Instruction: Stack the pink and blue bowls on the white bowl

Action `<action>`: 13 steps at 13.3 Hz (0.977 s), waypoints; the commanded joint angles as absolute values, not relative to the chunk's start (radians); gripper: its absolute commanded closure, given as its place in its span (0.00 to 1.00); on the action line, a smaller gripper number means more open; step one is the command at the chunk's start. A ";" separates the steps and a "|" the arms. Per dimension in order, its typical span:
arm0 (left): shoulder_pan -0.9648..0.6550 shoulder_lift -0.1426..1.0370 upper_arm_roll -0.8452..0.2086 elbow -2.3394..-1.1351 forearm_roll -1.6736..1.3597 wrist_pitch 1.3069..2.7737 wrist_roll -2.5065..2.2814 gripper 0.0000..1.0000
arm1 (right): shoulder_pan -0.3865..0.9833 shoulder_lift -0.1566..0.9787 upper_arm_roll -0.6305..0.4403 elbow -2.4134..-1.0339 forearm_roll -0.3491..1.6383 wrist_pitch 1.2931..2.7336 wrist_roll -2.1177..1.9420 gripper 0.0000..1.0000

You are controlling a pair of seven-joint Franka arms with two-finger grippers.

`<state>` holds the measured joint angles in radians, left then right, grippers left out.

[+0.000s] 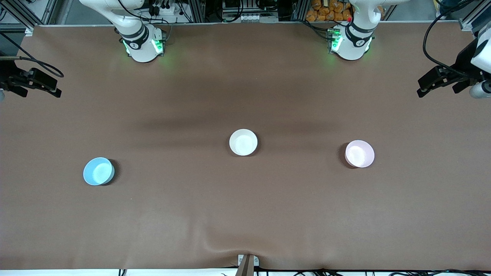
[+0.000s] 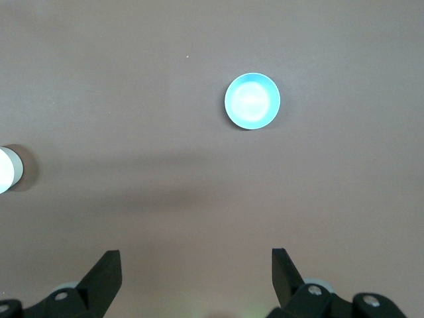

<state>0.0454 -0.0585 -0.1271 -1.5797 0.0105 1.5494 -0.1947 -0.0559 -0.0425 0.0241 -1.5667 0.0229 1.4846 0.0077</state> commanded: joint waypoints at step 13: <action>0.048 -0.020 -0.135 -1.554 0.029 1.522 -0.169 0.00 | -0.057 -0.066 0.020 -1.588 0.023 1.482 0.011 0.00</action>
